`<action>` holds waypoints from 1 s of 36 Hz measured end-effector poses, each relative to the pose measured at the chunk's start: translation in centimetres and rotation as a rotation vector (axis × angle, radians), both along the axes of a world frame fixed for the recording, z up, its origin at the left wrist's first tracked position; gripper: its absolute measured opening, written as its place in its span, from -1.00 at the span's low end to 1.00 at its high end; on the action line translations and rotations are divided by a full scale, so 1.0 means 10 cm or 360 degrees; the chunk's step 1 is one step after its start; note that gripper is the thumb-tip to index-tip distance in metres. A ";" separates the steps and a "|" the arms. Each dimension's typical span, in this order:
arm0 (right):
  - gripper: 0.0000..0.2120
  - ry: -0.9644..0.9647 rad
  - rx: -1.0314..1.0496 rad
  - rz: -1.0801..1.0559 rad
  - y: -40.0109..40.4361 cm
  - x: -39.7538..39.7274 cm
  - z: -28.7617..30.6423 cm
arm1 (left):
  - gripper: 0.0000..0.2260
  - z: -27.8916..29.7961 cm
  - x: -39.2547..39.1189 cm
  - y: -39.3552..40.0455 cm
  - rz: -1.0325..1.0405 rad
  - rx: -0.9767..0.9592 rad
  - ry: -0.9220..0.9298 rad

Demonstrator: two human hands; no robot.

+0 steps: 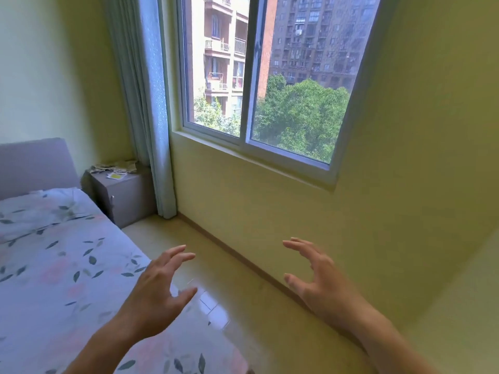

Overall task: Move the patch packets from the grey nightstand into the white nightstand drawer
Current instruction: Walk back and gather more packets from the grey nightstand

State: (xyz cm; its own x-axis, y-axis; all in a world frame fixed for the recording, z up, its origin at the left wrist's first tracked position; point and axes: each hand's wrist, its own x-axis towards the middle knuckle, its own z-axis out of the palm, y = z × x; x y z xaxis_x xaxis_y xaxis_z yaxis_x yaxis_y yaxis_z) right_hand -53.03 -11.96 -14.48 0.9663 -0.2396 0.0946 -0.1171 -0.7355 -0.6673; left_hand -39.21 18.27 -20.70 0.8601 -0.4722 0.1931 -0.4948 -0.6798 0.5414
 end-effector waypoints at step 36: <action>-0.46 0.0087 0.0078 0.0995 -2.89 6.11 -0.29 | -0.48 0.05 4.06 -3.05 0.0834 -0.0060 0.0037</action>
